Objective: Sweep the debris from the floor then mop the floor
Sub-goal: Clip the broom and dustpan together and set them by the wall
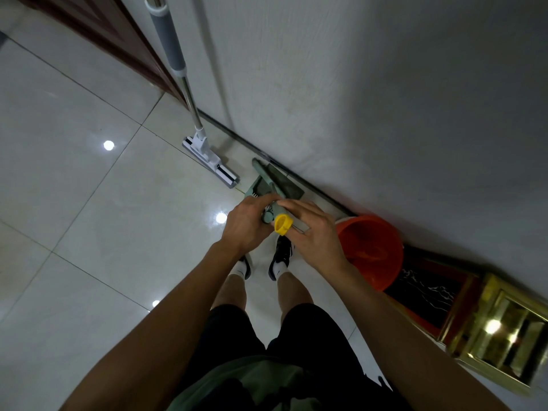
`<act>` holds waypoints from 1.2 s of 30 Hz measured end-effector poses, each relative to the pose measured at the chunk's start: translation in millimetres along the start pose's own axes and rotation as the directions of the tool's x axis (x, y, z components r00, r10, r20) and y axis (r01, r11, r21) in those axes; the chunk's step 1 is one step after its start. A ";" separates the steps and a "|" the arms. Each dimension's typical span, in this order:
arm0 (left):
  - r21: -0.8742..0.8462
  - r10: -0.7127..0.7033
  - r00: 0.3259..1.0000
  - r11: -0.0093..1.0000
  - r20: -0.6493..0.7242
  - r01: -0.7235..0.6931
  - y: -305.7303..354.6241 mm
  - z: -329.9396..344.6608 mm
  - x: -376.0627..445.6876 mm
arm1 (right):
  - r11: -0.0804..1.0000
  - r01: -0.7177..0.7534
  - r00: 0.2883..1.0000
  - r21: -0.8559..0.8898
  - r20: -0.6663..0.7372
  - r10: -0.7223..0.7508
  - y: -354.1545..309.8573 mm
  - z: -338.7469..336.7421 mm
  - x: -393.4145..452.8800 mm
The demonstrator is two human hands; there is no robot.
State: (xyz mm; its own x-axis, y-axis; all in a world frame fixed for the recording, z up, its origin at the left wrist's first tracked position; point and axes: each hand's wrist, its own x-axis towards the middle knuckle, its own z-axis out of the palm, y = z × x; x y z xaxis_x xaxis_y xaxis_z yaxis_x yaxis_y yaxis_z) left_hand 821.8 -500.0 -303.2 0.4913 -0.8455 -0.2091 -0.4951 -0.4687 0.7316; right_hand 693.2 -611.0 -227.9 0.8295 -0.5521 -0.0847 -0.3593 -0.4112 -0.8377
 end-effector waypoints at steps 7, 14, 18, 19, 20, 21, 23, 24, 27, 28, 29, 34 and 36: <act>-0.053 0.029 0.997 0.998 0.065 -0.025 -9.3 -2.9 3.9 | 1.000 -0.005 1.000 0.014 0.005 0.004 2.6 6.1 -1.6; -0.095 0.052 0.994 0.995 0.101 -0.042 -10.6 -0.5 14.9 | 0.998 -0.027 0.999 0.053 -0.037 0.029 8.7 5.3 -0.4; -0.138 0.022 0.992 0.990 0.123 -0.005 -9.6 1.4 16.0 | 0.996 -0.011 0.999 0.086 -0.035 0.014 15.1 2.8 0.4; -0.156 0.021 0.992 0.988 0.126 -0.001 -9.1 1.3 17.4 | 0.996 -0.009 0.999 0.092 -0.039 0.013 16.4 3.6 1.1; -0.174 0.018 0.991 0.985 0.130 0.005 -8.6 1.0 19.1 | 0.995 -0.005 0.999 0.095 -0.048 0.010 17.7 5.1 1.7; -0.191 0.014 0.991 0.981 0.133 0.012 -7.8 0.5 20.8 | 0.995 0.000 0.998 0.097 -0.060 0.006 19.3 7.1 2.1; -0.217 0.010 0.992 0.976 0.126 0.018 -5.7 -0.7 23.8 | 0.994 -0.003 0.997 0.105 -0.078 0.011 22.8 10.4 2.7; -0.223 0.011 0.993 0.975 0.119 0.016 -4.6 -1.0 25.6 | 0.994 -0.007 0.996 0.109 -0.083 0.016 24.2 11.6 3.0; -0.227 0.012 0.994 0.974 0.108 0.013 -2.6 -0.2 29.9 | 0.995 -0.022 0.996 0.100 -0.082 0.031 27.1 13.5 3.6; -0.225 0.005 0.994 0.974 0.108 0.020 -2.1 0.1 29.6 | 0.995 -0.027 0.996 0.091 -0.081 0.035 27.6 14.0 3.9; -0.224 0.001 0.994 0.974 0.106 0.023 -2.0 0.0 29.7 | 0.996 -0.029 0.996 0.082 -0.082 0.036 27.9 14.3 4.4; -0.235 -0.002 0.994 0.972 0.106 0.027 -2.6 -2.2 27.7 | 1.000 0.006 0.997 0.026 -0.083 -0.004 21.9 12.9 4.7; -0.235 -0.012 0.994 0.971 0.112 0.038 -3.3 -2.3 26.9 | 1.000 0.028 0.996 -0.003 -0.081 -0.028 19.2 11.3 5.4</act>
State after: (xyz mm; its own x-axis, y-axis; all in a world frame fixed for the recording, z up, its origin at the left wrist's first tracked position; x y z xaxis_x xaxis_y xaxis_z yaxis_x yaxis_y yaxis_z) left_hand 838.2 -520.6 -309.7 0.4137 -0.8633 -0.2891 -0.2940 -0.4273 0.8550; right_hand 695.7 -613.7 -250.5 0.8019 -0.5972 -0.0174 -0.3373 -0.4285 -0.8382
